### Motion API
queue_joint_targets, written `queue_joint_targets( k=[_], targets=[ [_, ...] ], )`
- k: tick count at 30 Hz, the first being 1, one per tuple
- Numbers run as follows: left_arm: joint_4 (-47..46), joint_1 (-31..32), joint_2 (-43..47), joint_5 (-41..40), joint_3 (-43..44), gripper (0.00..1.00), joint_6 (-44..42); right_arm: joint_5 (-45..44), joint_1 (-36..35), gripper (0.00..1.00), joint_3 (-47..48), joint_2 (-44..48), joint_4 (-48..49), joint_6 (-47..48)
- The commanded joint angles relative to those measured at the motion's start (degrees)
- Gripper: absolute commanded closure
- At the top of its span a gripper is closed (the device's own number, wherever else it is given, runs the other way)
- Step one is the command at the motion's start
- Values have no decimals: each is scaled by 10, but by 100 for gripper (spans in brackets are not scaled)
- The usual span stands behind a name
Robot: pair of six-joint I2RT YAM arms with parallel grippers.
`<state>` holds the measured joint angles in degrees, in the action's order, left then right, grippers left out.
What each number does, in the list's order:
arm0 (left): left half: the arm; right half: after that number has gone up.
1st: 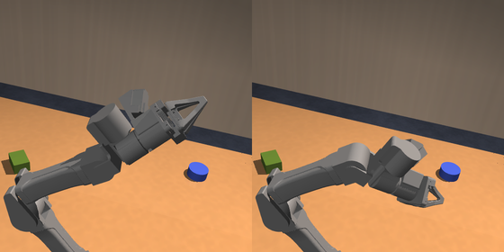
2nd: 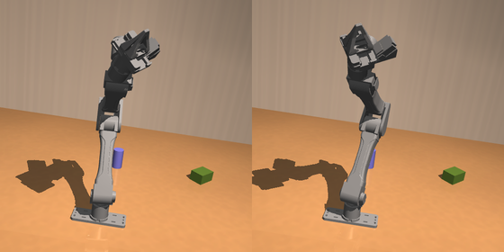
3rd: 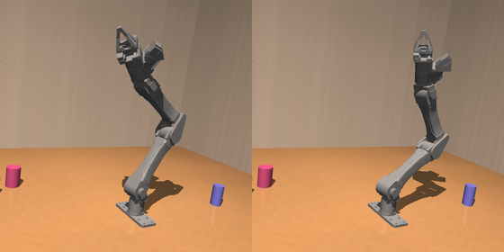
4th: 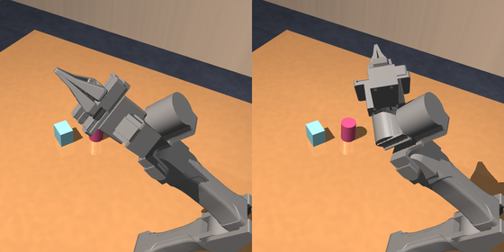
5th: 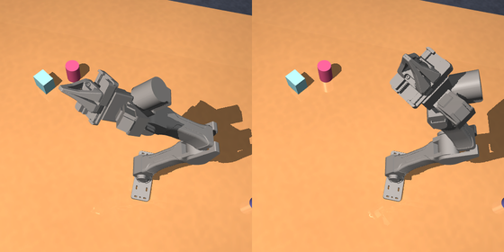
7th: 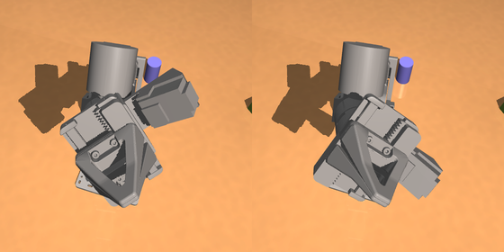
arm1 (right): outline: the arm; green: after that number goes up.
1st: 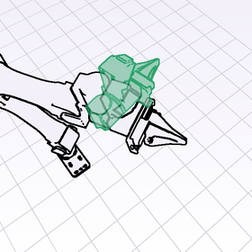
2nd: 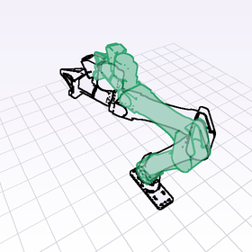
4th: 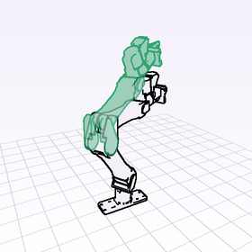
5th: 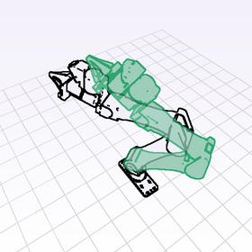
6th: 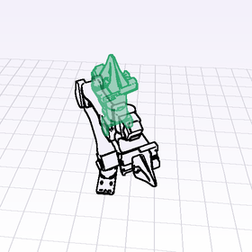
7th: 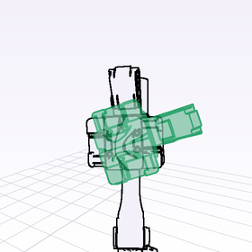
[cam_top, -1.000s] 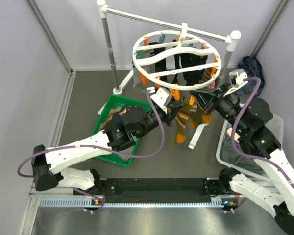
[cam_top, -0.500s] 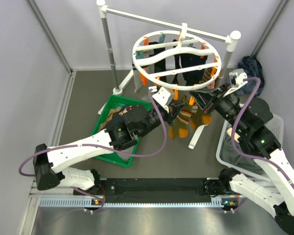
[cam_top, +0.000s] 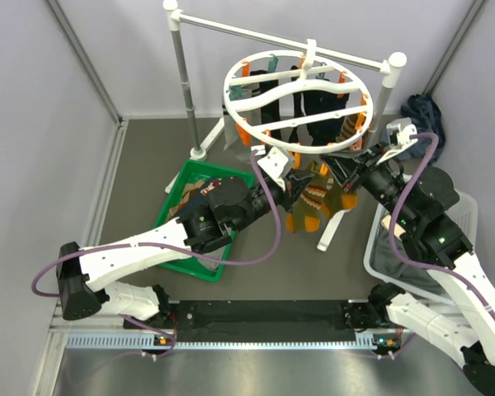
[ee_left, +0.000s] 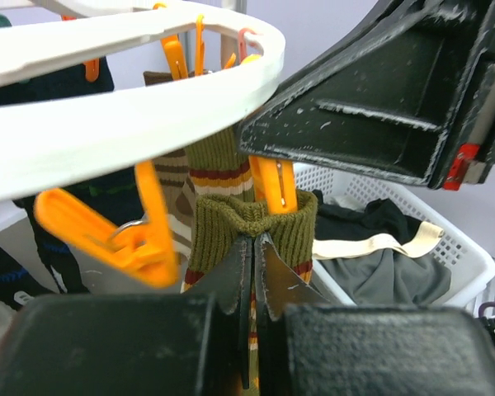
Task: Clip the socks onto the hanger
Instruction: Clamp the sock onto the hanger.
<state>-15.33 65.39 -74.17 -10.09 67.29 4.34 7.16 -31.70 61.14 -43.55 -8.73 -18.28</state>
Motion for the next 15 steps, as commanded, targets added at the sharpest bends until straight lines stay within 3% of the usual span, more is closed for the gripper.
queue_joint_targets(
  k=[1, 12, 13, 15],
  targets=[
    [-44, 4, 7, 9, 33, 100, 1, 4, 1, 100, -1, 3, 14, -3],
    [-58, 5, -17, 1, 51, 100, -2, 8, 1, 100, 1, 9, 13, -8],
    [-57, 5, -18, 1, 51, 100, -2, 8, 1, 98, 1, 9, 13, -7],
    [-58, 5, -19, -3, 52, 100, -2, 9, 2, 85, 0, 11, 13, -7]
  ],
)
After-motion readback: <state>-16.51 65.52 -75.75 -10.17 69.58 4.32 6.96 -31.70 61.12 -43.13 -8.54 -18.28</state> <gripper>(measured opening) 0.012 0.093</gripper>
